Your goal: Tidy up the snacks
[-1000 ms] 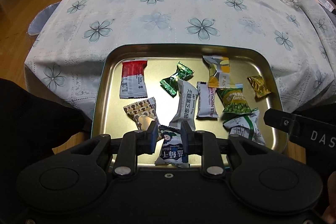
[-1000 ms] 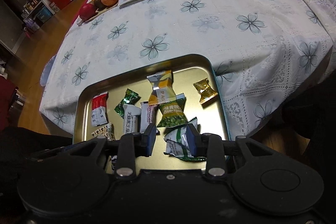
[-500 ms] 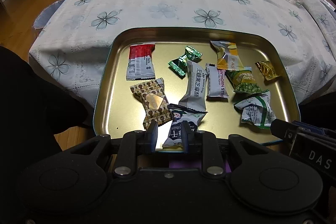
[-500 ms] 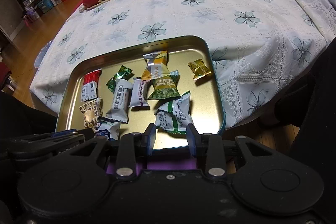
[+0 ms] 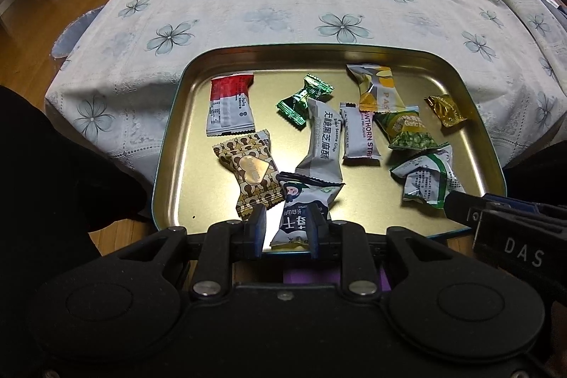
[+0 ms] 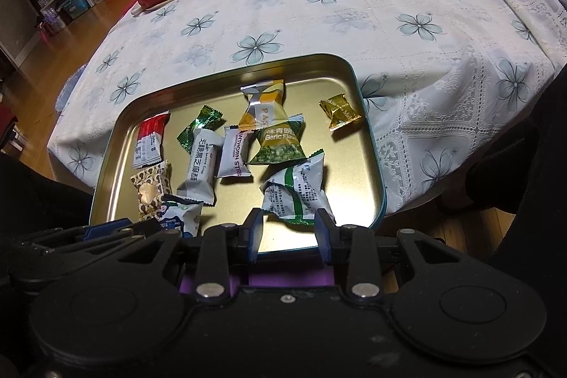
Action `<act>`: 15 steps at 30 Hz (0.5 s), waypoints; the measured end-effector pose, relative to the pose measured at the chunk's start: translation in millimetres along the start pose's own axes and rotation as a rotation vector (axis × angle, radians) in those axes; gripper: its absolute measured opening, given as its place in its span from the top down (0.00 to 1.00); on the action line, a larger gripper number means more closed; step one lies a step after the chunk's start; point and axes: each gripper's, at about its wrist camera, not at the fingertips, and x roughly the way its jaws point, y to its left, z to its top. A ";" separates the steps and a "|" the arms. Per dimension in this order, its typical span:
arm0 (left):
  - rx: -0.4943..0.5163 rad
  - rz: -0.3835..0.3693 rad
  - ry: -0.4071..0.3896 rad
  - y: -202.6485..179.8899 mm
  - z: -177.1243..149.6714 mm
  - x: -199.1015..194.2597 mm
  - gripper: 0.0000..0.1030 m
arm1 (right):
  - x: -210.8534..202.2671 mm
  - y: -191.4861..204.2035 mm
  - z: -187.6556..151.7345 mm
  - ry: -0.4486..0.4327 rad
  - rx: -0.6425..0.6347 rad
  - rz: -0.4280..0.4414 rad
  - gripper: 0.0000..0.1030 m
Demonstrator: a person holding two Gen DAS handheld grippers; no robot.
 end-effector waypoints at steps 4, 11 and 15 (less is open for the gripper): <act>-0.015 -0.006 0.014 2.1 1.3 1.9 0.67 | 0.5 -0.7 0.7 0.003 0.009 0.002 0.67; -0.018 0.002 0.027 1.5 0.8 4.0 0.67 | 1.4 0.2 0.1 0.006 0.008 0.000 0.67; -0.024 -0.002 0.031 2.3 1.3 4.3 0.66 | 1.2 2.0 -1.0 0.004 -0.003 0.002 0.67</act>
